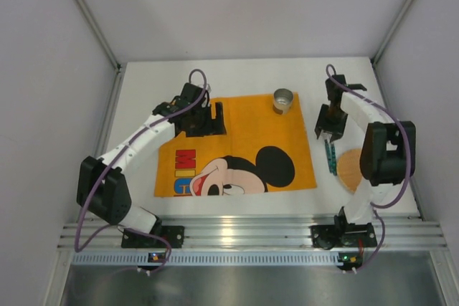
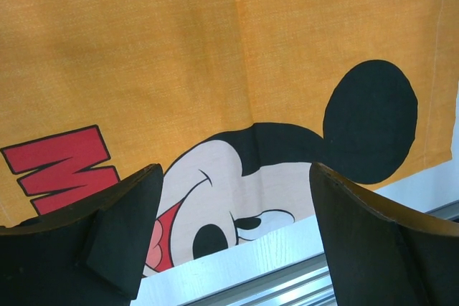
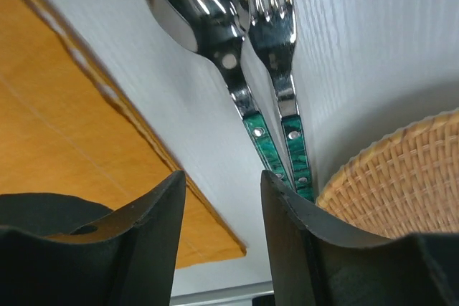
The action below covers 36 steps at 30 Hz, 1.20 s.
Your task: Set the dinner table for one person
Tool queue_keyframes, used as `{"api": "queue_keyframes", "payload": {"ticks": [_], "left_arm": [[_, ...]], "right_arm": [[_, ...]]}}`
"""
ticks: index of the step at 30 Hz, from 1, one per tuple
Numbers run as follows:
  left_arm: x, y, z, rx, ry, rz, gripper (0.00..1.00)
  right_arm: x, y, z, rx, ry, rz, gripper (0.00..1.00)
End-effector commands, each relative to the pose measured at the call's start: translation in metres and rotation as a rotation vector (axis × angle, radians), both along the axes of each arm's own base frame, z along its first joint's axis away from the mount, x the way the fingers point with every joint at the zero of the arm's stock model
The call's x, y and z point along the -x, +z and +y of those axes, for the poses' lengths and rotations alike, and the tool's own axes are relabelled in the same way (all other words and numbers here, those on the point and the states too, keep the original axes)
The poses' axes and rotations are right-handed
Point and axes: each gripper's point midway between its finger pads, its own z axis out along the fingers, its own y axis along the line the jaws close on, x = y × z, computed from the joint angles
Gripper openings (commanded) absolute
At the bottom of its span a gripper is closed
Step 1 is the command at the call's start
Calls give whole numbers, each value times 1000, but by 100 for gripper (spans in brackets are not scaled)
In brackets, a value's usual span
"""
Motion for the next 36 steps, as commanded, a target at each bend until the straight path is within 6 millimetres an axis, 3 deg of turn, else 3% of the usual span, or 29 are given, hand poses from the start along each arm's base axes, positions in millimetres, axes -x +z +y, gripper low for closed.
{"api": "queue_keyframes", "payload": {"ticks": [1,7,20,21,23,32,36], "left_arm": [[-6,4,-8,37,-31,-32,88],[0,3,-2,17,-29,-33,88],[10,-4,3,20,-5,-15,88],[9,-2,3,21,-4,-21,88],[8,-4,3,18,-5,-16,88],[5,-3,1,15,-9,-12,88],[2,-2,-2,17,-15,-10,88]], "right_arm": [[2,-18,3,-34,-9,-5,47],[10,-41,-3,-11,-22,44,46],[6,-55,-21,16,-29,68,45],[6,-57,-32,13,-61,72,45],[6,-60,-35,8,-66,78,45],[-2,-51,-35,-11,-58,42,54],[2,-59,-30,-37,-53,60,47]]}}
